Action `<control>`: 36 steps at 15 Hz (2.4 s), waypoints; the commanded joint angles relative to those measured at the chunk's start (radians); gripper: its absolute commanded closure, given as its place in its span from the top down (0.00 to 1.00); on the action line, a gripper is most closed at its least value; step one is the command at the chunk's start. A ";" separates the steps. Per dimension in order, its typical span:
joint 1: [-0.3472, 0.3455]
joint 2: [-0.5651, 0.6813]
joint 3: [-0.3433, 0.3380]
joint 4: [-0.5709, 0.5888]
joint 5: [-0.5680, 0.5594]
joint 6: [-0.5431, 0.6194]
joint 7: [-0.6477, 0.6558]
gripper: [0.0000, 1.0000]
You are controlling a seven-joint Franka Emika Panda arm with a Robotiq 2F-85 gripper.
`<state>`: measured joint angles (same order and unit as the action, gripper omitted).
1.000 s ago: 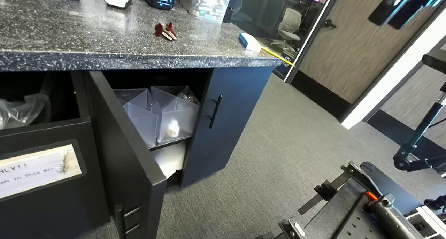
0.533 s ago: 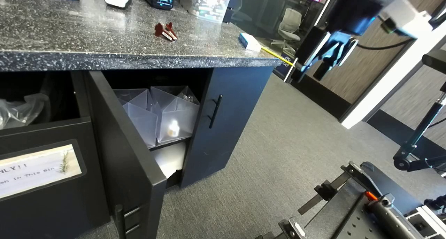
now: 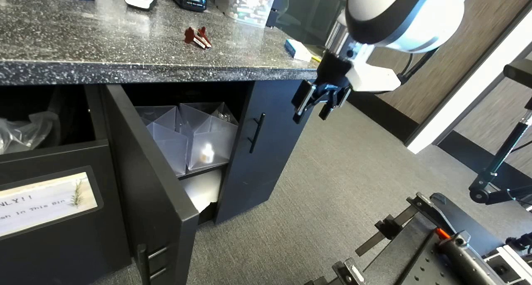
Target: Open the cabinet door on the right
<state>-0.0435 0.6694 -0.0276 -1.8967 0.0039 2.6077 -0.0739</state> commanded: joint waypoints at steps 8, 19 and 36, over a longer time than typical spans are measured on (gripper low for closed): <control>-0.049 0.301 0.070 0.340 0.027 0.057 -0.022 1.00; 0.007 0.476 0.064 0.464 0.006 0.251 0.018 0.73; 0.020 0.327 0.044 -0.015 -0.078 0.793 0.037 0.04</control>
<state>0.0727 1.1443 -0.0848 -1.7167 0.0104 3.4708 -0.0109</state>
